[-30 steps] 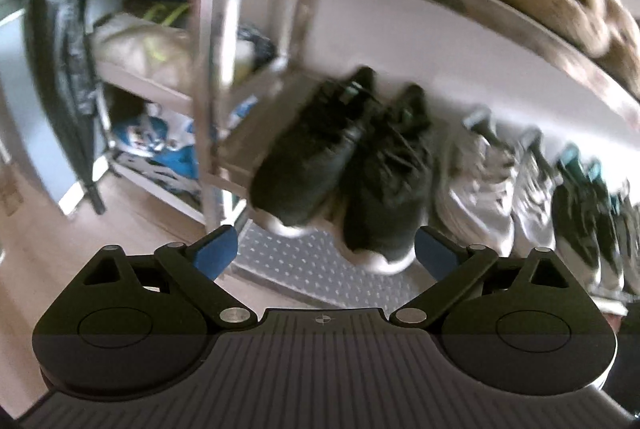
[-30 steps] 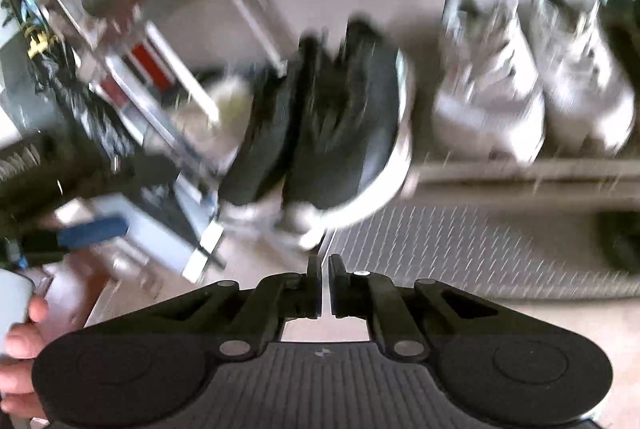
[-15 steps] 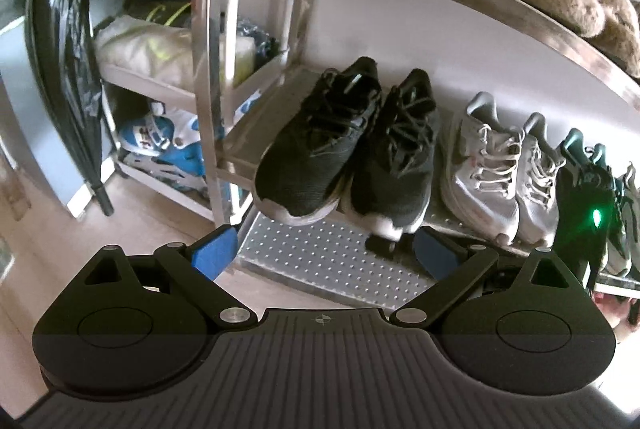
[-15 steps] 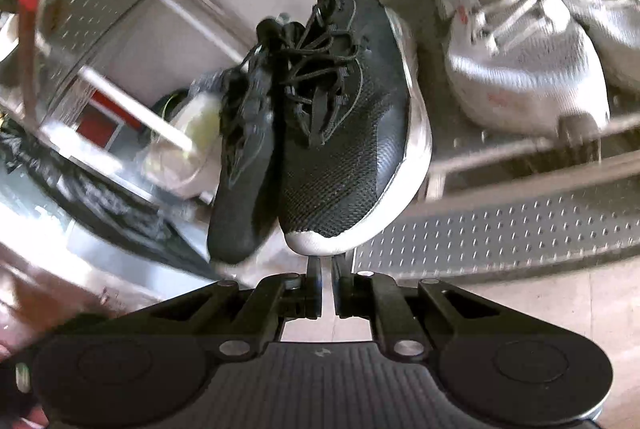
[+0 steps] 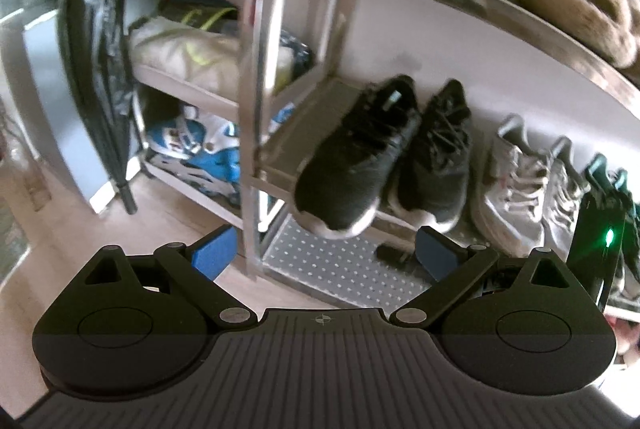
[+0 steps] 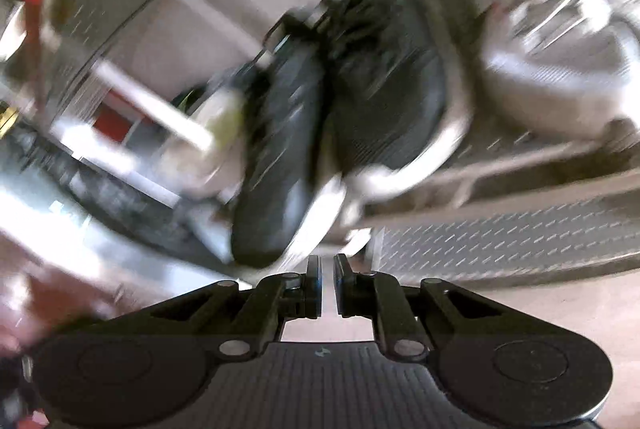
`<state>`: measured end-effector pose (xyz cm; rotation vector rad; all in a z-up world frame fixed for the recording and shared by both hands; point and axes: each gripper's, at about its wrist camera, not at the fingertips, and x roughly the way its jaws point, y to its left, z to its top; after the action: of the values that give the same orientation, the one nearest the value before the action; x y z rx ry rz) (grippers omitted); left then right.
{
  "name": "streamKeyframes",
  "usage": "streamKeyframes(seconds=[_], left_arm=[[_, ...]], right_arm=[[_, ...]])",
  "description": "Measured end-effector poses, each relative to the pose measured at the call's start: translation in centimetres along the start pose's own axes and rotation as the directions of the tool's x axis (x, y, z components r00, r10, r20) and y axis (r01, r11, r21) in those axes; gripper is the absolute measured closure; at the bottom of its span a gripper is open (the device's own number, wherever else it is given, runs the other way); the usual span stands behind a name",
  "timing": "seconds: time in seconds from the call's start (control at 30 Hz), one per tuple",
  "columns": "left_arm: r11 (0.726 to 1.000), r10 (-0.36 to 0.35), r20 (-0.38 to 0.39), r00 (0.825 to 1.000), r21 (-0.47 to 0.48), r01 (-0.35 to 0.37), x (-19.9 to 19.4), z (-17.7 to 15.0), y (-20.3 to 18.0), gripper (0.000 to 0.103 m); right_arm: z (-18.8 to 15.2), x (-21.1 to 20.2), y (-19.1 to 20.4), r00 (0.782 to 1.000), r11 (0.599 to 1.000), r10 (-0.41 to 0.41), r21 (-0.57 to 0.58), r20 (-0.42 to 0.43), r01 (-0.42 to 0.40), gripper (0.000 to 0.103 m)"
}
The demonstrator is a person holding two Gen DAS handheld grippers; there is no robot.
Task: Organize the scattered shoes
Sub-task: 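Release the black sneakers beside the white pair and withdraw the right tool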
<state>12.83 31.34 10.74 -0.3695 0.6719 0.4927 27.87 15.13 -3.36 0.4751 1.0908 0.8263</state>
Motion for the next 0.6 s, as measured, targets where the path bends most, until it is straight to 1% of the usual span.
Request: streamKeyframes(seconds=[0.1, 0.2, 0.27, 0.37, 0.43, 0.53, 0.6], left_arm=[[1.0, 0.017, 0.018, 1.0, -0.024, -0.016, -0.3, 0.2, 0.8, 0.004], [0.999, 0.036, 0.029, 0.999, -0.038, -0.035, -0.5, 0.3, 1.4, 0.004], [0.998, 0.046, 0.03, 0.999, -0.046, -0.044, -0.5, 0.4, 1.9, 0.004], [0.998, 0.048, 0.026, 0.998, -0.049, -0.047, -0.5, 0.5, 2.3, 0.004], [0.998, 0.049, 0.024, 0.999, -0.048, -0.047, -0.4, 0.6, 2.4, 0.004], [0.998, 0.041, 0.019, 0.999, -0.044, -0.041, -0.3, 0.6, 2.4, 0.004], [0.999, 0.034, 0.017, 0.999, -0.041, -0.034, -0.3, 0.7, 2.4, 0.004]], right_arm=[[-0.4, 1.9, 1.3, 0.994, 0.997, 0.081, 0.003, -0.068, -0.081, 0.09], [0.2, 3.5, 2.2, 0.992, 0.995, 0.097, 0.011, -0.085, -0.097, 0.09], [0.6, 4.7, 2.6, 0.992, 0.996, 0.092, 0.028, -0.082, -0.09, 0.09], [1.3, 5.4, 2.9, 0.998, 0.997, 0.059, 0.056, -0.037, -0.056, 0.091], [1.9, 5.6, 3.0, 0.999, 0.996, 0.051, 0.074, -0.01, -0.05, 0.093], [2.9, 5.9, 3.5, 0.999, 0.998, -0.013, 0.056, 0.04, 0.011, 0.093], [3.7, 5.9, 2.8, 0.998, 0.994, -0.023, 0.105, 0.066, 0.016, 0.093]])
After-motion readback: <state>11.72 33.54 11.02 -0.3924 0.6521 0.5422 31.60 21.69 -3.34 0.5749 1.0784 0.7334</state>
